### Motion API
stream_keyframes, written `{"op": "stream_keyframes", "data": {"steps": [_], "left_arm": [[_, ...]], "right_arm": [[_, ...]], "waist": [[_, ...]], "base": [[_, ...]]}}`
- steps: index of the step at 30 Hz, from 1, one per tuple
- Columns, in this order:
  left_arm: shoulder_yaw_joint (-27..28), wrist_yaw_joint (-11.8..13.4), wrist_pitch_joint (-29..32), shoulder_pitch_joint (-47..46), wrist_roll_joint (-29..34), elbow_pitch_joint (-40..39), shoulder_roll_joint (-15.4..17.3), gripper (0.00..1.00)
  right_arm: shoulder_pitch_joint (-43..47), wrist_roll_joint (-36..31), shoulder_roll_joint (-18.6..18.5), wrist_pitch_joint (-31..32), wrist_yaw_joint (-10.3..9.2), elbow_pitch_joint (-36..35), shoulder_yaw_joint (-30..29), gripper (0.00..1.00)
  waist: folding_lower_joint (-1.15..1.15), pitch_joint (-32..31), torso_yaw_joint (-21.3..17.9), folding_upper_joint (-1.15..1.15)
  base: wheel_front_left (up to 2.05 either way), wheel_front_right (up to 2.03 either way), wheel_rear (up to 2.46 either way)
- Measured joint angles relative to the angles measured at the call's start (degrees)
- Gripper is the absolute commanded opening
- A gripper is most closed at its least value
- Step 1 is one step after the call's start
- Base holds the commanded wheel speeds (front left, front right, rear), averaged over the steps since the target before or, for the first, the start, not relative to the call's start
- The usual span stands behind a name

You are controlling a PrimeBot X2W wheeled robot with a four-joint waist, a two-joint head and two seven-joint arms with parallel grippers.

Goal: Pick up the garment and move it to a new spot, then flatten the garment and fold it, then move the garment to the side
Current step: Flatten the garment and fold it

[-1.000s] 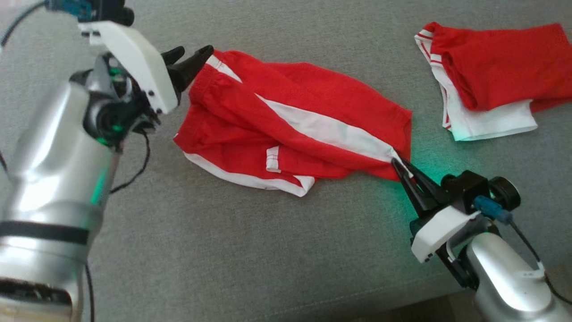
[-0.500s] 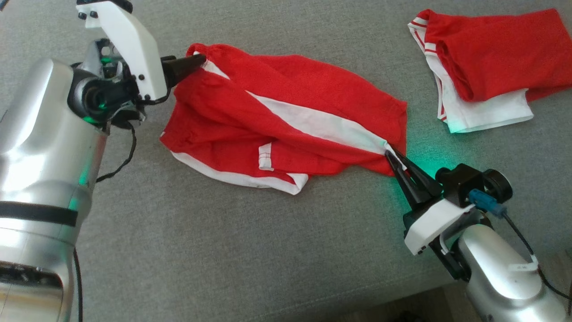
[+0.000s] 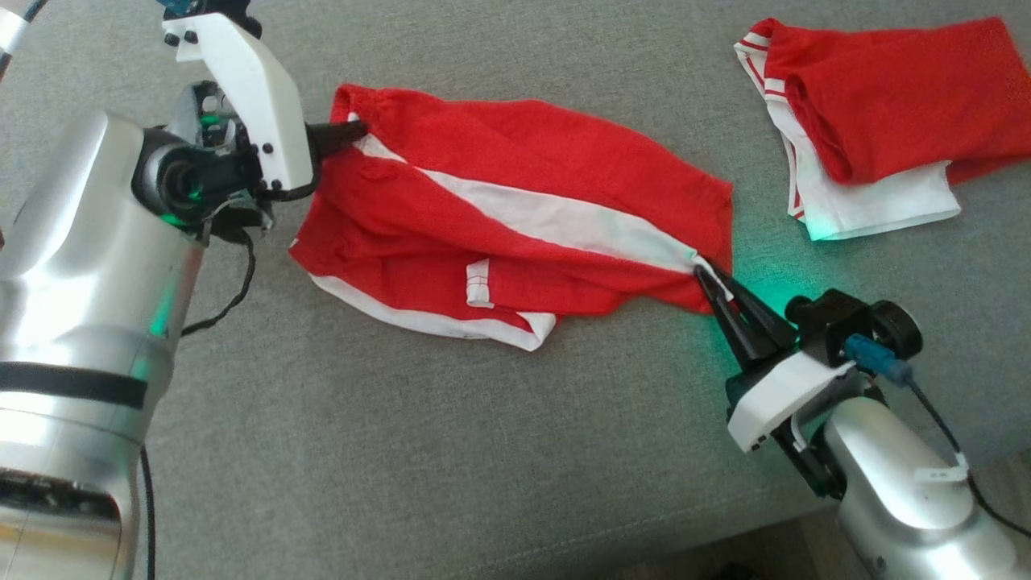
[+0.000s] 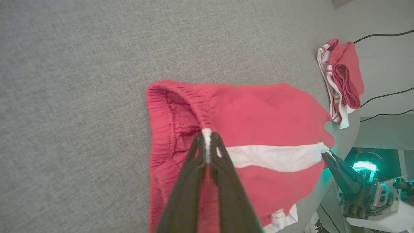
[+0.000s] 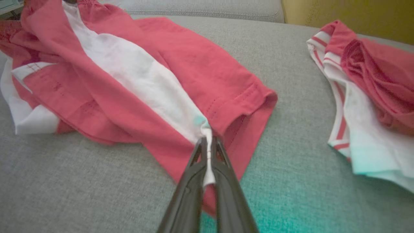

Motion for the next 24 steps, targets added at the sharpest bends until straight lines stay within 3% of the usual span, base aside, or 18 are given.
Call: {"op": "stream_keyframes", "data": {"steps": [11,24], "left_arm": [[1.63,-0.82,-5.55,0.81,-2.66,-4.24,-0.29,0.0],[5.27,-1.05,-23.35,6.01,-7.56,-21.83,-0.84,0.0]], "right_arm": [[-1.34,-0.01,-2.4,-1.16,0.0,-2.14,-4.49,0.0],[-16.6,-0.18,-11.15,2.15,0.0,-11.43,-7.32,0.0]], "waist": [[0.0,-2.91,1.78,0.0],[0.0,-11.47,7.24,0.0]], "base": [[0.0,0.0,0.0],[0.0,0.0,0.0]]}}
